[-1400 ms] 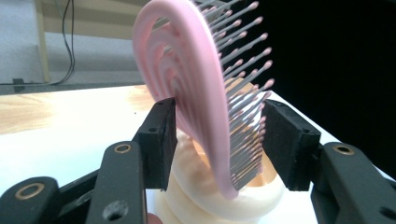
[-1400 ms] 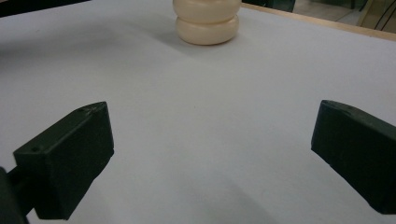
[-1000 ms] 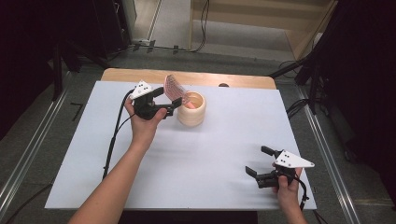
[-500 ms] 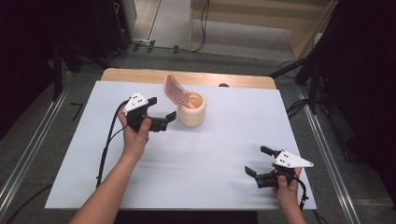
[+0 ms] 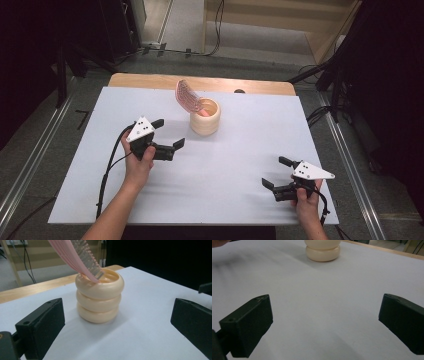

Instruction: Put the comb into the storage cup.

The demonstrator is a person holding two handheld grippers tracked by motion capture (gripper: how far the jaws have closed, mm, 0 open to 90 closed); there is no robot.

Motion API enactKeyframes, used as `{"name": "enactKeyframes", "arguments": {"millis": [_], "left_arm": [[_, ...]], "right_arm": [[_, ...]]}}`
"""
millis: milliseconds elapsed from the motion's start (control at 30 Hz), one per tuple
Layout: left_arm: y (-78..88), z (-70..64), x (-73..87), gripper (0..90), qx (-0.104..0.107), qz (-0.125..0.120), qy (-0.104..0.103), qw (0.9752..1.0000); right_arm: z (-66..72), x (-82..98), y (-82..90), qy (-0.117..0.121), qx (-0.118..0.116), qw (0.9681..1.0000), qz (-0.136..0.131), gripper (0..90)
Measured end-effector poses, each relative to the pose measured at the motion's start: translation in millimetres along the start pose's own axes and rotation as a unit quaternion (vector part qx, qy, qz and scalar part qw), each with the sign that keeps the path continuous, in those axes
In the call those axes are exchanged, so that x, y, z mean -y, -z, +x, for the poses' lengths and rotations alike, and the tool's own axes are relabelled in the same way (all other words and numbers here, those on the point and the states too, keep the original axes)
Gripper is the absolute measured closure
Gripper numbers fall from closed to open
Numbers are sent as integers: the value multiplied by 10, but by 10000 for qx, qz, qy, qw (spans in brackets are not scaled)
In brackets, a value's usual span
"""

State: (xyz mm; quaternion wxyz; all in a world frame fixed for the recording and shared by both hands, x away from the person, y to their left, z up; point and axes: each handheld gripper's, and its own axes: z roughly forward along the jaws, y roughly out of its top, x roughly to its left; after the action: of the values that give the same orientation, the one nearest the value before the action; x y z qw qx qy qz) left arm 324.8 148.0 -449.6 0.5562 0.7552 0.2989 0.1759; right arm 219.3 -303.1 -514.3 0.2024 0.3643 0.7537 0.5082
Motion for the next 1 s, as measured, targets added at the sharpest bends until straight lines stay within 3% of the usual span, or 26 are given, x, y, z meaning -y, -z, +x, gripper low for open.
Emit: {"name": "enactKeyframes", "arguments": {"millis": [533,1000], "left_arm": [[363,5,320,0,-130,79,108,9998],[577,4,444,0,-211,75,120,9997]], "right_arm": [[5,0,-11,7,24,10000,25,0],[7,1,-15,-8,42,10000,43,0]]}}
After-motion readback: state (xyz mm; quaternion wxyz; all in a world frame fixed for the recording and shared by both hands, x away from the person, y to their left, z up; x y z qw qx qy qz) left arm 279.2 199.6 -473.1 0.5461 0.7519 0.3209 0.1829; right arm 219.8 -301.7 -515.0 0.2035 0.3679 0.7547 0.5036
